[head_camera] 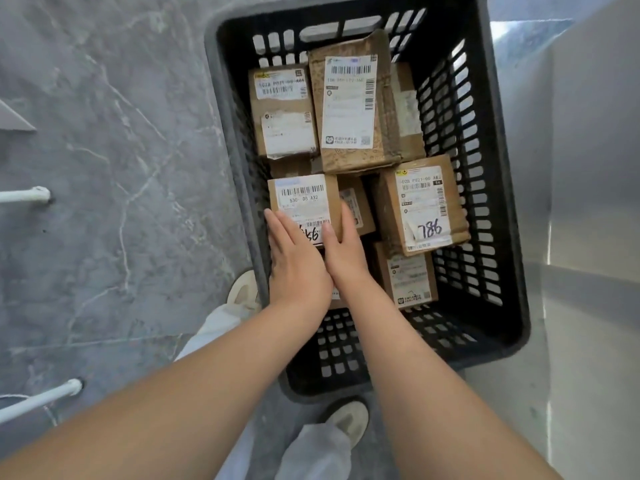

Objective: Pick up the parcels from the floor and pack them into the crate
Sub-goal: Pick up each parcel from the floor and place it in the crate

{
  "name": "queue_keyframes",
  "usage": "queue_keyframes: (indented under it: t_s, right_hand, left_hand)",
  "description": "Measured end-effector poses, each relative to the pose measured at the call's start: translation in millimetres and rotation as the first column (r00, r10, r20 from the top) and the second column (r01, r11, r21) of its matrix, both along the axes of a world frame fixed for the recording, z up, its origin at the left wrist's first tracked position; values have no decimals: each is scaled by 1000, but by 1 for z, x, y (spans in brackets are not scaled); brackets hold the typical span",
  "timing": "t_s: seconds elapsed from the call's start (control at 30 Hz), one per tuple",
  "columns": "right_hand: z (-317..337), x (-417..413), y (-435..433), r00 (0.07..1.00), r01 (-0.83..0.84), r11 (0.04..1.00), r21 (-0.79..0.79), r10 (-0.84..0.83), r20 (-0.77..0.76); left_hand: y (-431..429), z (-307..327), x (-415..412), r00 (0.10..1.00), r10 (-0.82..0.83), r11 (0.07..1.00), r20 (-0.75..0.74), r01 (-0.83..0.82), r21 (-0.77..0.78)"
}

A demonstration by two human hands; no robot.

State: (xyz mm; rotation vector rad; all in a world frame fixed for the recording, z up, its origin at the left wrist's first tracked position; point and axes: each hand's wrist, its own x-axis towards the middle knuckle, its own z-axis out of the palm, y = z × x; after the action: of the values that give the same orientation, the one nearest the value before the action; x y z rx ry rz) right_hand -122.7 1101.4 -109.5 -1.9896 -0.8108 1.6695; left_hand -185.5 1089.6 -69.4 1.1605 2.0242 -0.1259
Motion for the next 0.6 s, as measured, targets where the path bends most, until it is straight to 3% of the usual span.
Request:
queue_keyframes:
  t_s: [0.27,0.37,0.47,0.53,0.6]
  right_hand:
    - [-1,12,0,995,-93,996,12,93,42]
    - [10,10,9,974,-214,976,-46,217,61]
    - [39,5,16,890,-371,911,-180,404,210]
    - [72,5,13,871,-368,903,-221,418,258]
    - [116,8,11,870,-369,916,-157,400,288]
  left_hand:
    - [4,5,2,998,12,999,-65,-14,-41]
    - [-5,21,9,979,-155,988,-131,156,0]
    - [-18,43,5,964,-263,961,-35,259,-102]
    - [-23,64,-6,931,-361,932,-54,358,-53]
    - [-15,99,-14,882,-462,885,-92,465,12]
